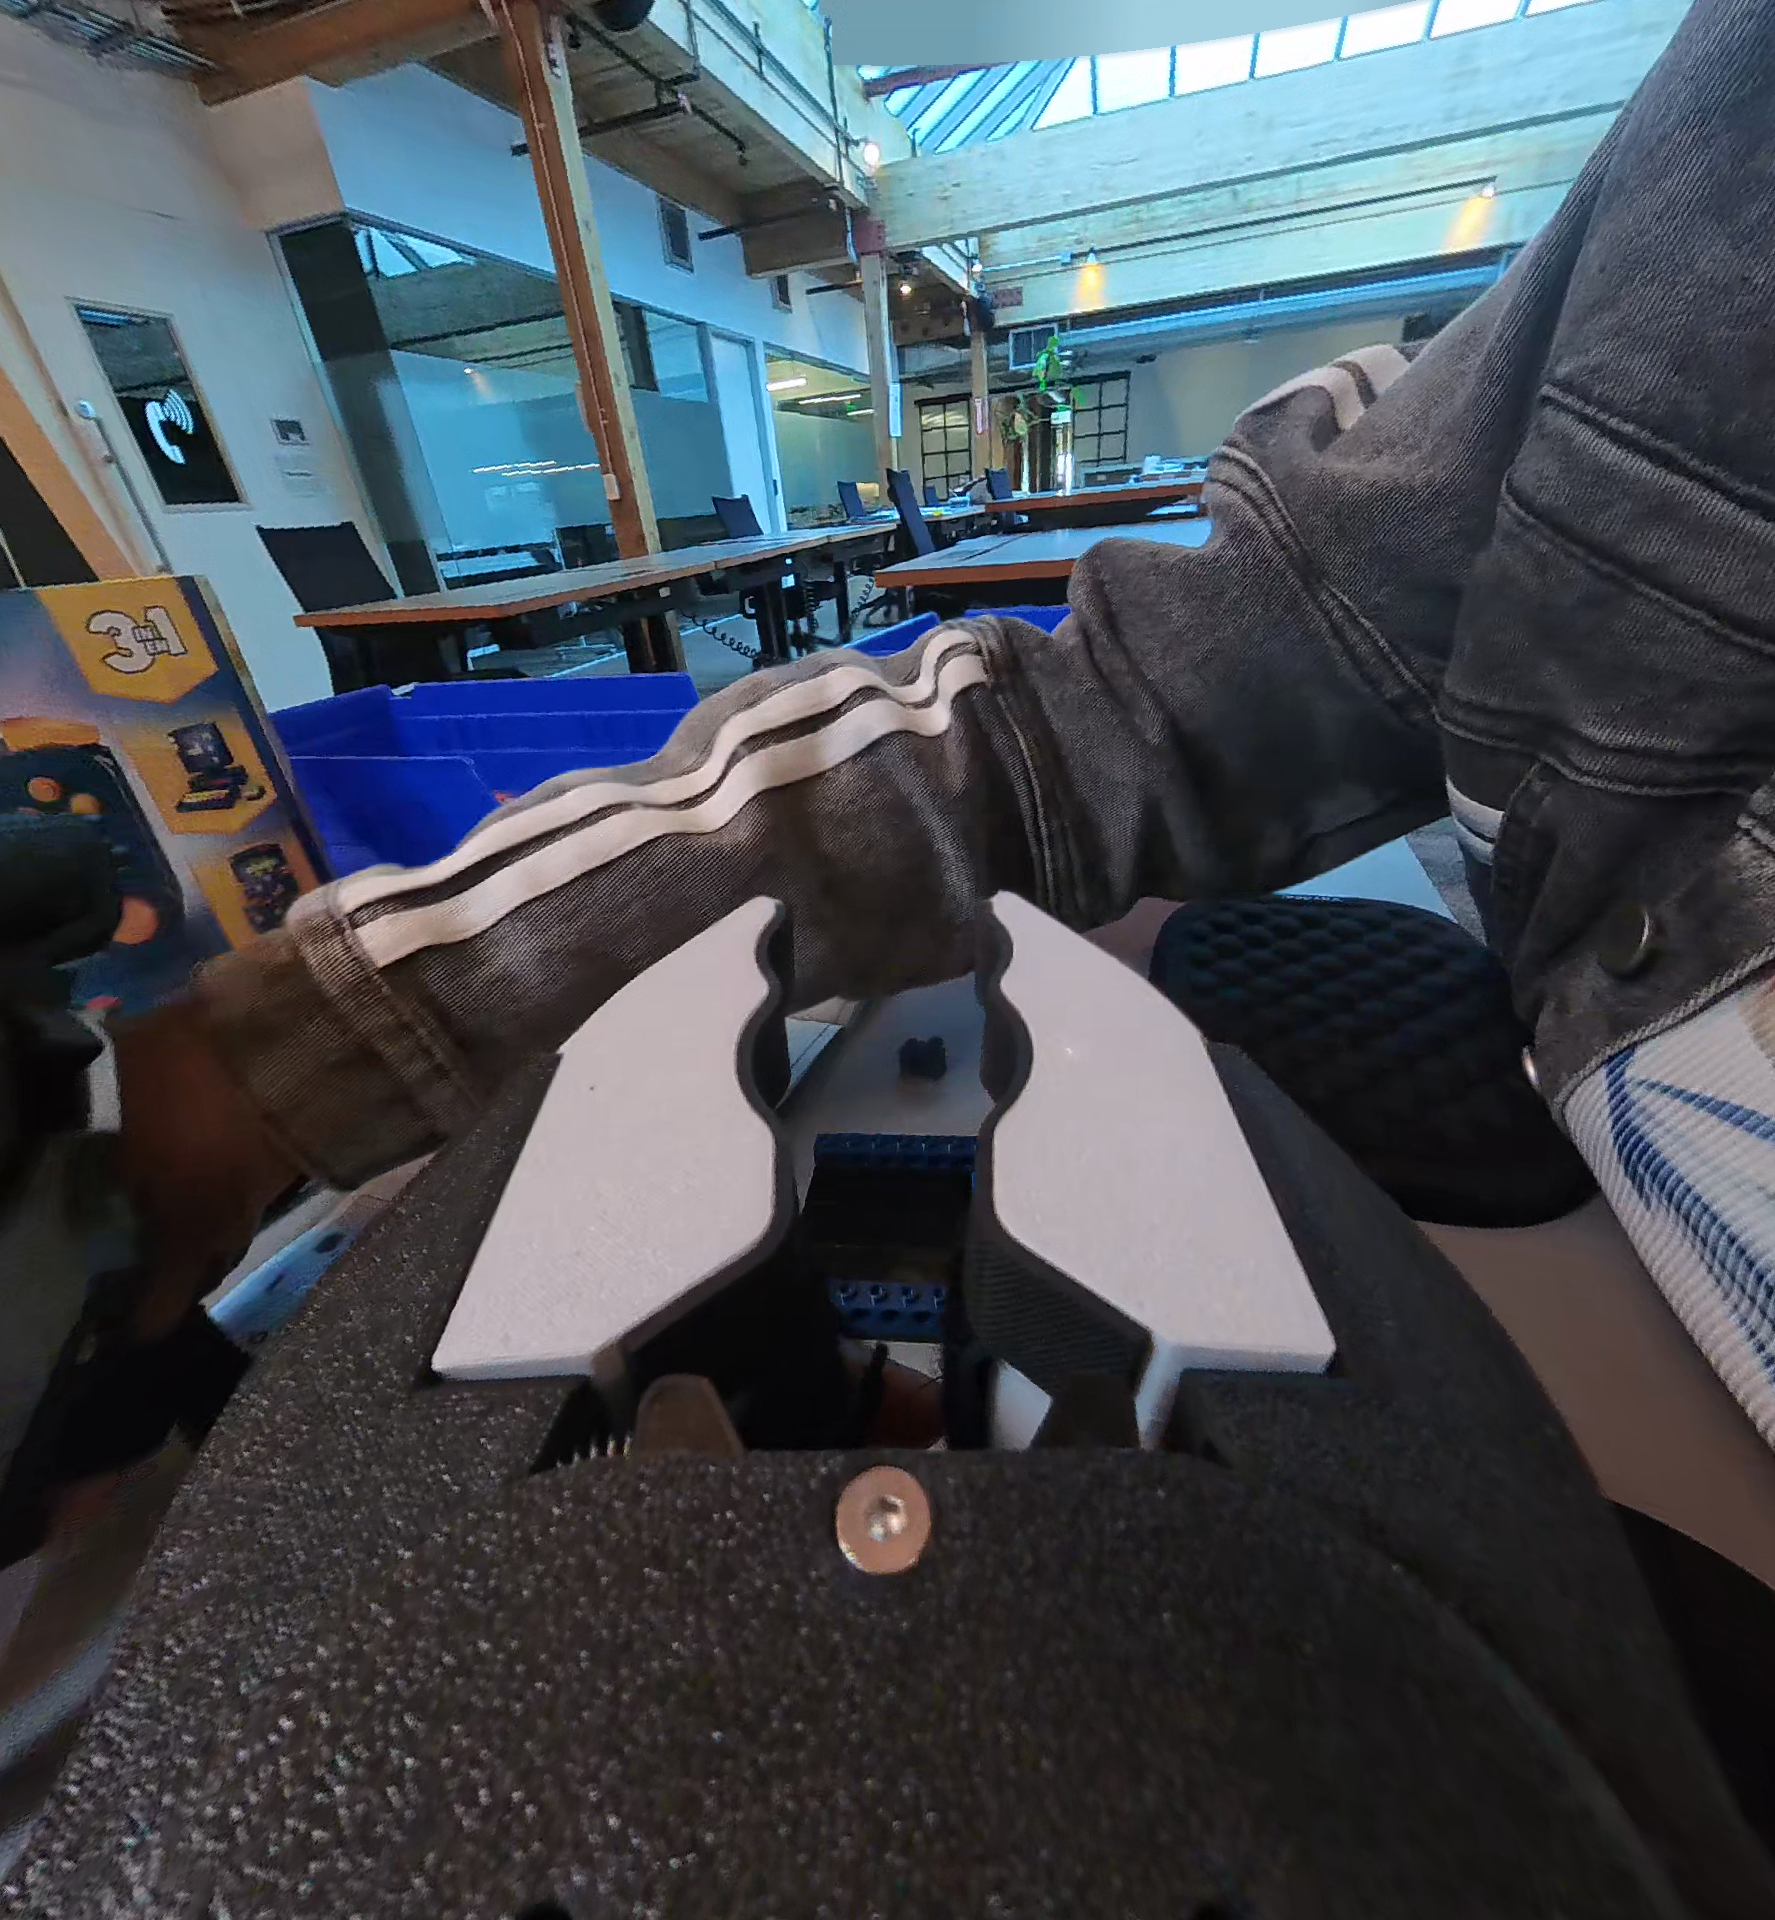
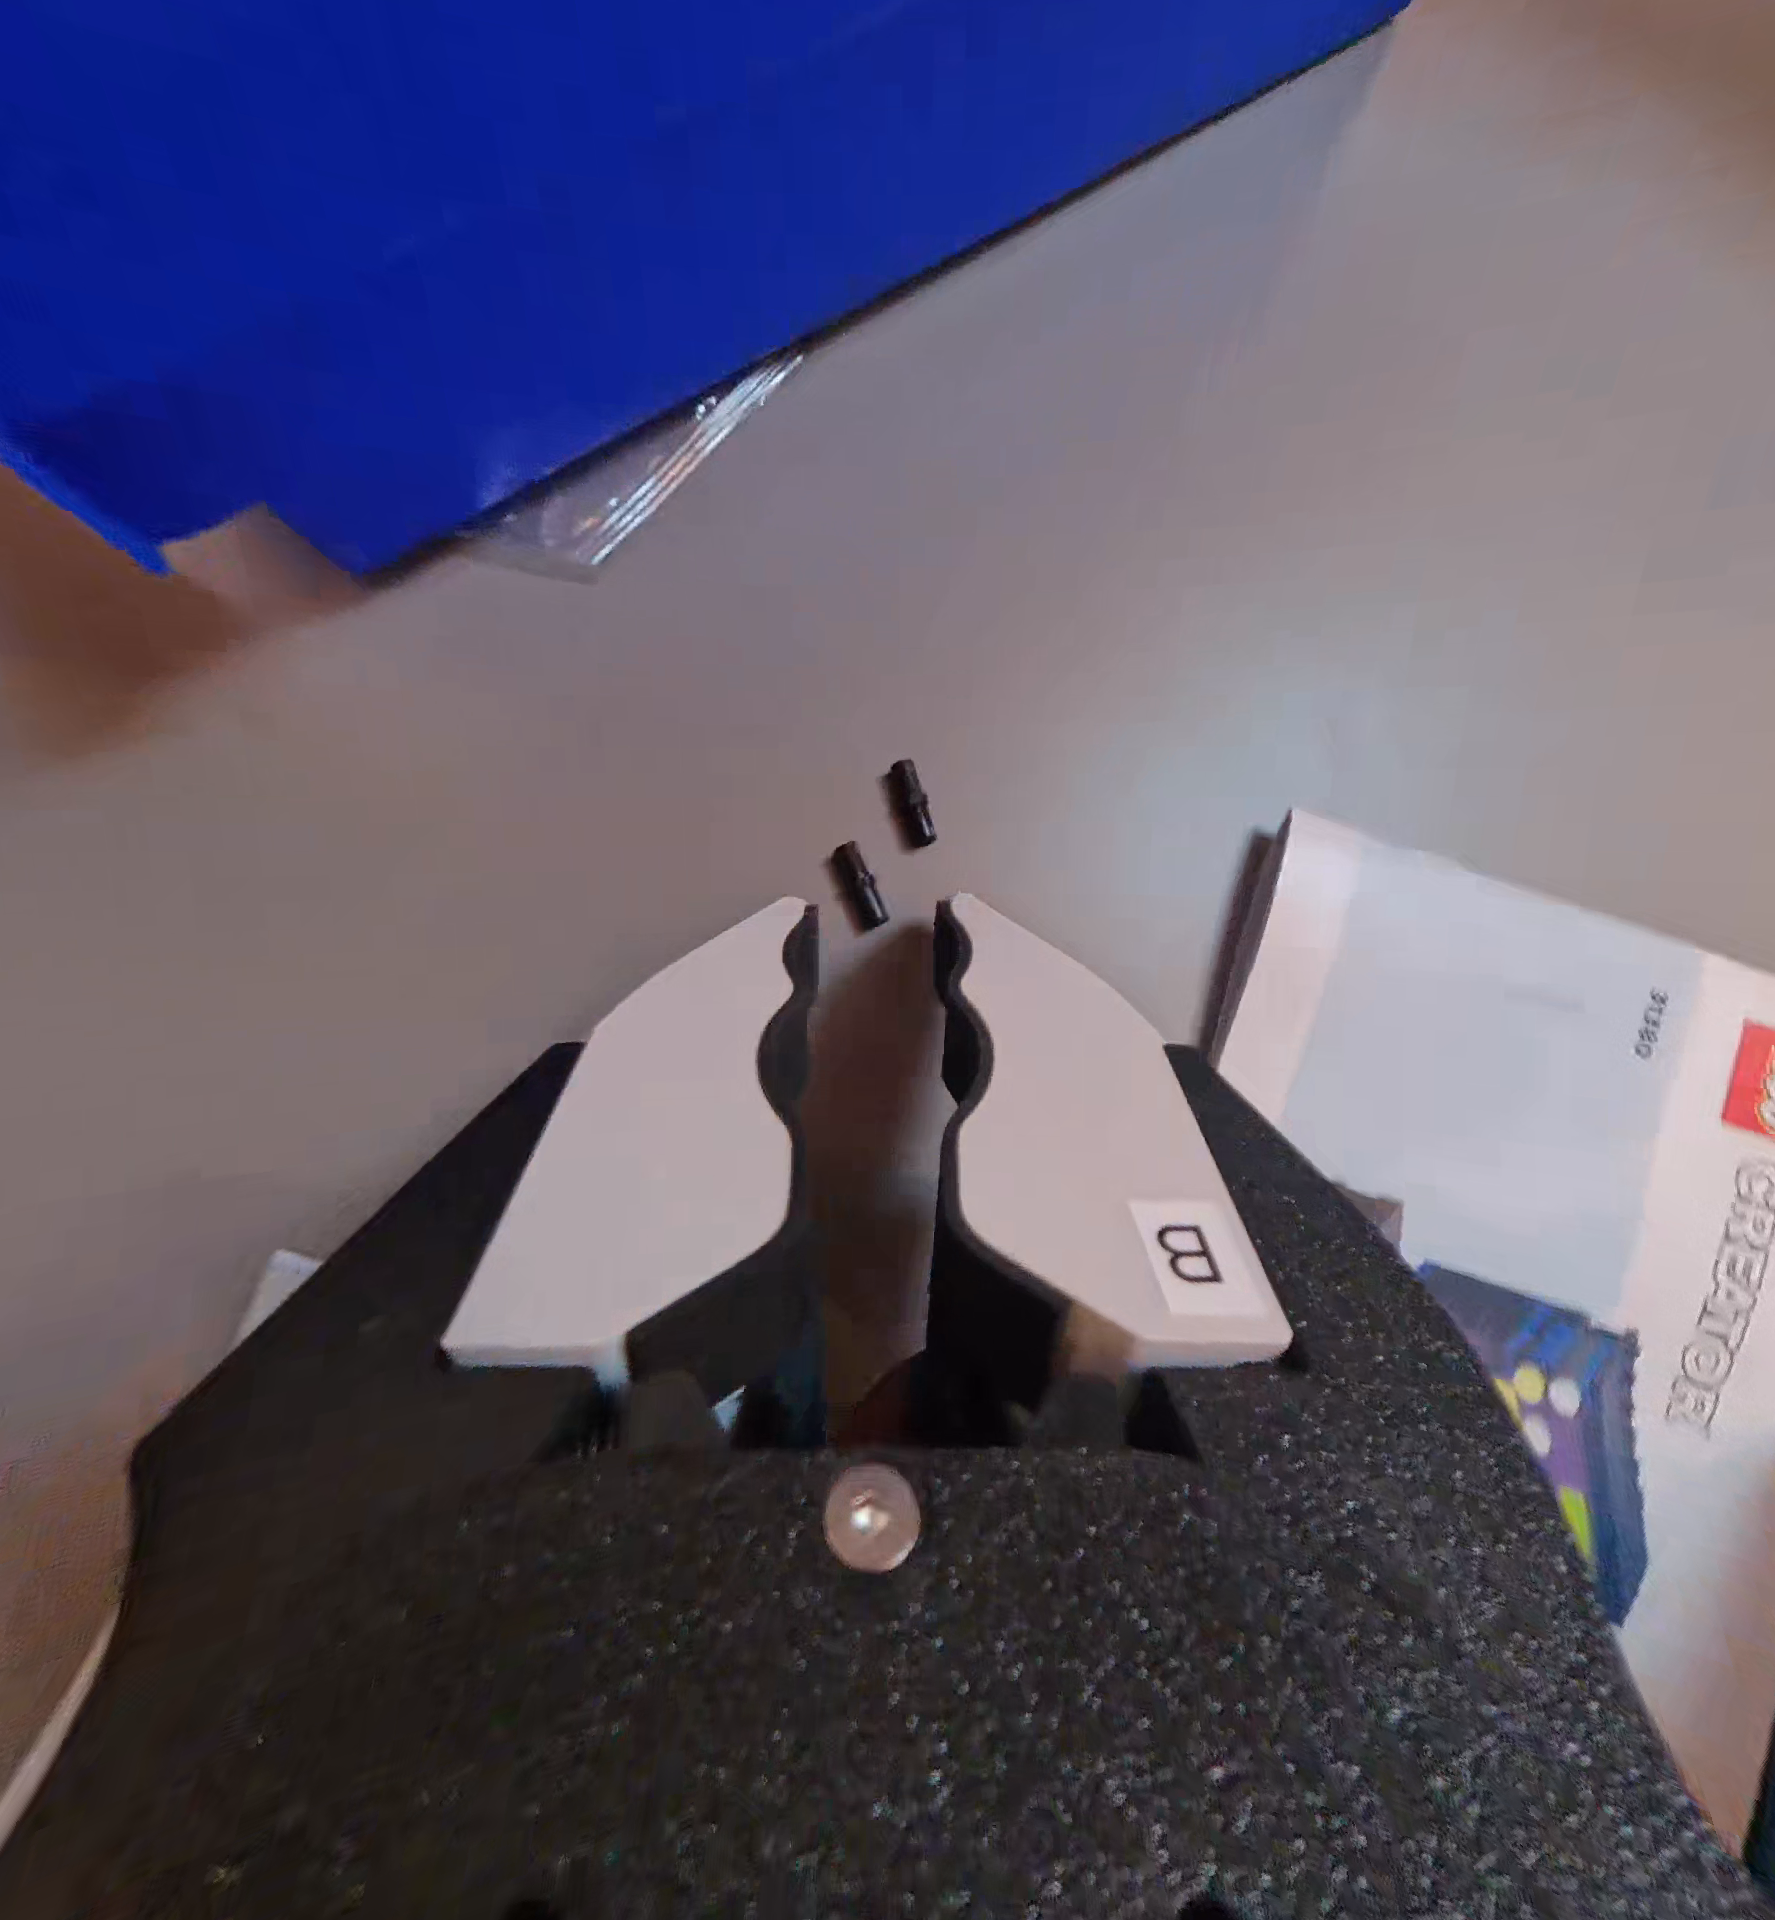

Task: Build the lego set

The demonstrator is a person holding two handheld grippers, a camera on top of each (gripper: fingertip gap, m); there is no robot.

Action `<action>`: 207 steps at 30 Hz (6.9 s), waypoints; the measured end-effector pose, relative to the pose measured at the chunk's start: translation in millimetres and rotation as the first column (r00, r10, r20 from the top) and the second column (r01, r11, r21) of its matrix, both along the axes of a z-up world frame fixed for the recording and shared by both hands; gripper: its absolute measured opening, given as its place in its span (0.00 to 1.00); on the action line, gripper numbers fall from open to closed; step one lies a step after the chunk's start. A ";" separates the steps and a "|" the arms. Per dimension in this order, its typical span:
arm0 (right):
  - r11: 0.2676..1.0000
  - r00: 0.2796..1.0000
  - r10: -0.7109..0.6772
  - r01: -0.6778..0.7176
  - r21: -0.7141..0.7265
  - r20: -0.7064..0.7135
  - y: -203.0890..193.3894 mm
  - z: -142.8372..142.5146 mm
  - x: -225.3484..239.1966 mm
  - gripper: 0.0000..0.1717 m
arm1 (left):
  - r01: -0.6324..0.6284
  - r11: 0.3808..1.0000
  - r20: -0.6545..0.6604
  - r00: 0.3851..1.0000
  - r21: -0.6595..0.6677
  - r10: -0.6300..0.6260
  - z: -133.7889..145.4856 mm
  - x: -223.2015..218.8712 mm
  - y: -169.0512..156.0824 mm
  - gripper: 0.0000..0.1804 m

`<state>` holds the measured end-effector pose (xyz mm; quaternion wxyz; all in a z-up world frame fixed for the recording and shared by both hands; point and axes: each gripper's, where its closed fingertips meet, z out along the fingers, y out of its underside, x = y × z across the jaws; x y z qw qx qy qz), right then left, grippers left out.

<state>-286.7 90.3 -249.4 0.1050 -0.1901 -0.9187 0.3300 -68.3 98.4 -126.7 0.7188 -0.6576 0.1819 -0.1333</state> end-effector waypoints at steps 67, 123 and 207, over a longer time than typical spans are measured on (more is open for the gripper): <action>0.730 0.430 0.521 0.223 0.646 -0.737 17.4 75.0 212.5 0.03 | -0.050 0.928 -0.217 0.976 -0.370 -0.034 -53.5 0.5 9.1 0.08; 0.588 0.622 -0.765 0.781 -0.213 0.167 203.1 45.0 192.3 0.12 | -0.179 0.927 -0.172 0.977 -0.330 0.127 -47.1 -14.9 16.9 0.08; 0.866 0.984 0.176 -0.139 0.480 -0.032 61.4 70.6 337.3 0.03 | -0.248 0.954 0.024 0.968 0.170 0.248 40.2 -26.3 -6.5 0.09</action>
